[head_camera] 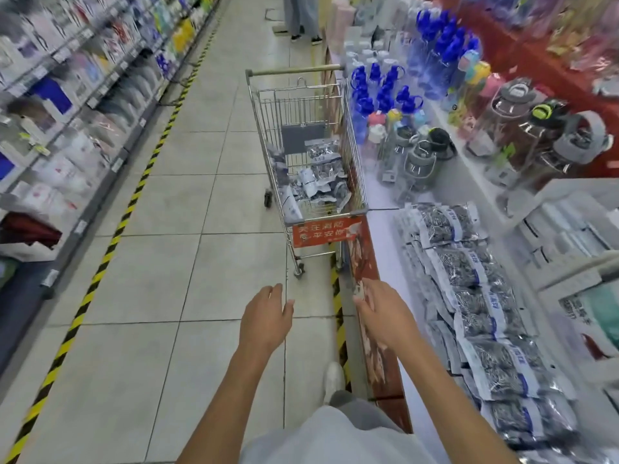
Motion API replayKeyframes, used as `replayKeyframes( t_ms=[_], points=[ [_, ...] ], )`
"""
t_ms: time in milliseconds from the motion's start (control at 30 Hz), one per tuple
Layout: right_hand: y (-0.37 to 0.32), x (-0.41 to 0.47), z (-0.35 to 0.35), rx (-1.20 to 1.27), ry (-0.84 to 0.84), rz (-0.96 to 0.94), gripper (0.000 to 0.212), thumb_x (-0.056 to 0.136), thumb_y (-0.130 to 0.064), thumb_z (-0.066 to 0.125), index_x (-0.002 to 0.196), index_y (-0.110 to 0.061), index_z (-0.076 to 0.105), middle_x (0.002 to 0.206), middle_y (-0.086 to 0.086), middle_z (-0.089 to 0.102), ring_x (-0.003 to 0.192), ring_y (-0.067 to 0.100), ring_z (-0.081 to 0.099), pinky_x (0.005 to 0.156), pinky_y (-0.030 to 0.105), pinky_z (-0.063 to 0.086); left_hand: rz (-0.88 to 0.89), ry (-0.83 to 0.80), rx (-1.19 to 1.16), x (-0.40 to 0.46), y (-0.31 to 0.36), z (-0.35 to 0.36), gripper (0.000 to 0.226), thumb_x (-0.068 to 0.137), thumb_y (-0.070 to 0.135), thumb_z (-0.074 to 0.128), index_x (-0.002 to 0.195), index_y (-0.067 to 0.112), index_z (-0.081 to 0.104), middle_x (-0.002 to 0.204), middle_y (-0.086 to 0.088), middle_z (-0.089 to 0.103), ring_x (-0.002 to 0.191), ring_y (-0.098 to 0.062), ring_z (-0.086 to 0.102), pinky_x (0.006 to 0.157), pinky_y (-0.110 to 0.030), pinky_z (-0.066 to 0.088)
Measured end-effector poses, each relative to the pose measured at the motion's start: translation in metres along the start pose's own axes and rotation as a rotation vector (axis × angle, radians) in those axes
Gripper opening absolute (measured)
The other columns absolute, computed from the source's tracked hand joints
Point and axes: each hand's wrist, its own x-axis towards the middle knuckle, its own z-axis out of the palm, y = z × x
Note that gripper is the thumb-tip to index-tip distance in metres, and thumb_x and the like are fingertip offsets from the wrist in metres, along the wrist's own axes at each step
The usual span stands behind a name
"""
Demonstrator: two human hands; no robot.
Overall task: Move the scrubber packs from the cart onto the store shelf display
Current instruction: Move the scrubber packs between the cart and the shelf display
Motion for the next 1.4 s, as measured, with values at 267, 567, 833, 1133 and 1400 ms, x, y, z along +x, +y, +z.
replayKeyframes(
  t_ms=[267,567,833,1133,1400],
  points=[
    [0.017,0.147,-0.001,0.034,-0.095,0.030,0.046,0.106,-0.044,0.048,0.143,-0.017,0.052,0.137,0.004,0.059,0.125,0.022,0.056,0.099,0.033,0.047,-0.008,0.019,0.015,0.162,0.024,-0.011,0.044,0.106,0.037,0.046,0.139,0.009,0.054,0.131,-0.012,0.060,0.118,-0.031,0.059,0.095,-0.040,0.048],
    [0.013,0.321,-0.023,0.006,-0.257,0.043,0.040,0.104,-0.043,0.051,0.135,-0.020,0.057,0.125,0.002,0.063,0.118,0.024,0.061,0.088,0.034,0.049,-0.119,-0.047,-0.054,0.310,0.041,-0.020,0.040,0.105,0.042,0.044,0.134,0.015,0.054,0.122,-0.007,0.061,0.111,-0.028,0.061,0.088,-0.040,0.052],
    [-0.012,0.498,-0.040,-0.024,-0.245,0.039,0.059,0.105,-0.048,0.047,0.154,-0.015,0.042,0.150,0.008,0.052,0.133,0.025,0.052,0.105,0.039,0.044,-0.215,-0.154,-0.096,0.442,0.017,-0.010,0.048,0.106,0.040,0.044,0.144,0.009,0.047,0.133,-0.013,0.058,0.117,-0.031,0.058,0.093,-0.042,0.051],
    [-0.029,0.671,-0.037,0.143,-0.229,0.247,0.042,0.105,-0.035,0.055,0.140,-0.013,0.053,0.126,0.007,0.065,0.089,0.018,0.064,0.074,0.030,0.046,-0.335,-0.293,-0.230,0.605,-0.010,0.001,0.051,0.105,0.037,0.047,0.149,0.011,0.042,0.137,-0.014,0.056,0.123,-0.032,0.056,0.095,-0.041,0.048],
    [0.025,0.830,0.025,0.458,-0.264,0.622,0.060,0.100,-0.043,0.060,0.152,-0.019,0.042,0.140,0.008,0.059,0.105,0.026,0.067,0.093,0.044,0.056,-0.529,-0.385,-0.384,0.745,-0.032,0.072,0.059,0.091,0.042,0.055,0.131,0.000,0.056,0.124,-0.023,0.062,0.112,-0.040,0.064,0.092,-0.047,0.054]
  ],
)
